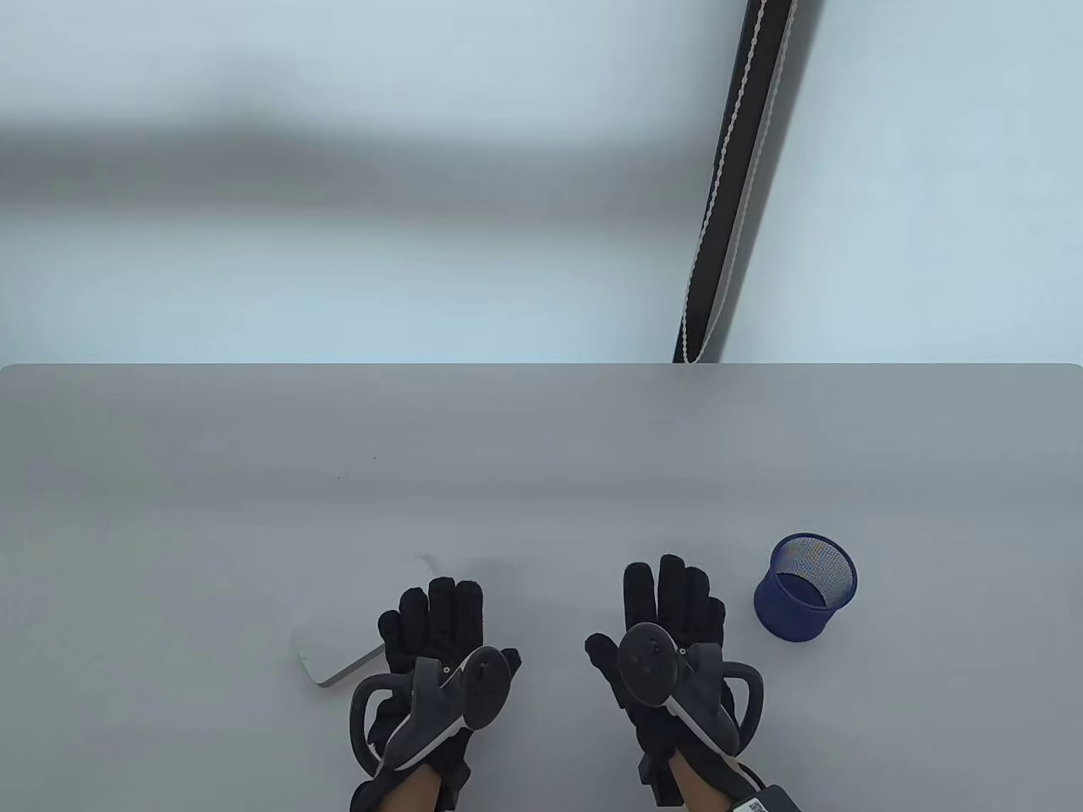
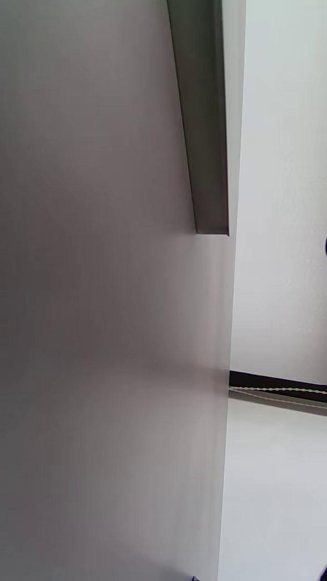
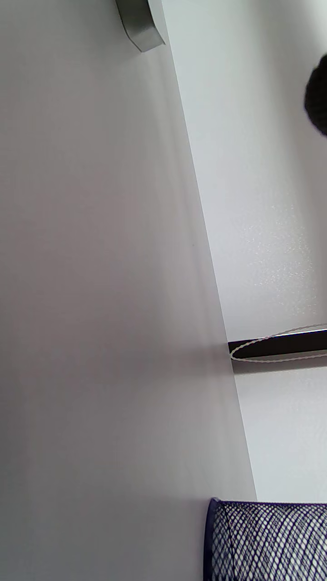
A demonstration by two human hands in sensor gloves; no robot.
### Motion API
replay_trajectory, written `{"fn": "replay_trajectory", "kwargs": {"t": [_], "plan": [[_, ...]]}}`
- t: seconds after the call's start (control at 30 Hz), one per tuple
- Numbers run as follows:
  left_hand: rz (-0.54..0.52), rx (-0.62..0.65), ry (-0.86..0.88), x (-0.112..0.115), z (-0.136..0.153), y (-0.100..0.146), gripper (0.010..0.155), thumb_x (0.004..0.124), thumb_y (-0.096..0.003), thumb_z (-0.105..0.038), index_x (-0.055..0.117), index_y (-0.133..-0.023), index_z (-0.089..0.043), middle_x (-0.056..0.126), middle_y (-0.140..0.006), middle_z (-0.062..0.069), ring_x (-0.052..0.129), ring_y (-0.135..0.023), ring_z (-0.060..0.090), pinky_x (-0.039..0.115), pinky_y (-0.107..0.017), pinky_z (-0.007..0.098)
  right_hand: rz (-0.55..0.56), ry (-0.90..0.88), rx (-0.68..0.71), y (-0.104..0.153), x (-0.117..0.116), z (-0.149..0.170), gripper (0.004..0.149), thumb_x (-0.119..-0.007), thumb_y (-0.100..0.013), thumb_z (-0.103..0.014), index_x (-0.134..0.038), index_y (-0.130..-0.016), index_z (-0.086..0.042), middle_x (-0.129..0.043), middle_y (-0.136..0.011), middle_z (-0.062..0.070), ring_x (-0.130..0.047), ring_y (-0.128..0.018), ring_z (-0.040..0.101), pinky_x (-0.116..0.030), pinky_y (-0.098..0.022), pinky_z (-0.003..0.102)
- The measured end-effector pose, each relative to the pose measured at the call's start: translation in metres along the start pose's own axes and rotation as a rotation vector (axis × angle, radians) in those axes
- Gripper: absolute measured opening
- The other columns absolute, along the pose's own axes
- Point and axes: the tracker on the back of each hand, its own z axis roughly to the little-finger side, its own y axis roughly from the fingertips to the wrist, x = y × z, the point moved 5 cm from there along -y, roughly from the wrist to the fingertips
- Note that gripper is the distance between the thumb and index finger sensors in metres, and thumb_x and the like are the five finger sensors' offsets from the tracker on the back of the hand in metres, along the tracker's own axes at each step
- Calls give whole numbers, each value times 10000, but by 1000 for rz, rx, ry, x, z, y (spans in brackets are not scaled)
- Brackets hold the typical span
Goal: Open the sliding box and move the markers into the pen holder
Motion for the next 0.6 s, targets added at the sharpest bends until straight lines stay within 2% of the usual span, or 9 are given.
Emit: {"fn": "replay_trajectory", "kwargs": {"t": [0.6], "plan": [[-15, 2, 12, -6, 7, -1, 901, 463, -543, -686, 233, -1215, -132, 294, -1268, 244, 359, -1094, 571, 355, -765, 705, -52, 9, -9, -3, -4, 4, 859, -648, -418, -612, -171, -1043, -265, -58, -1086, 120, -95, -1020, 388, -209, -740, 598]]}}
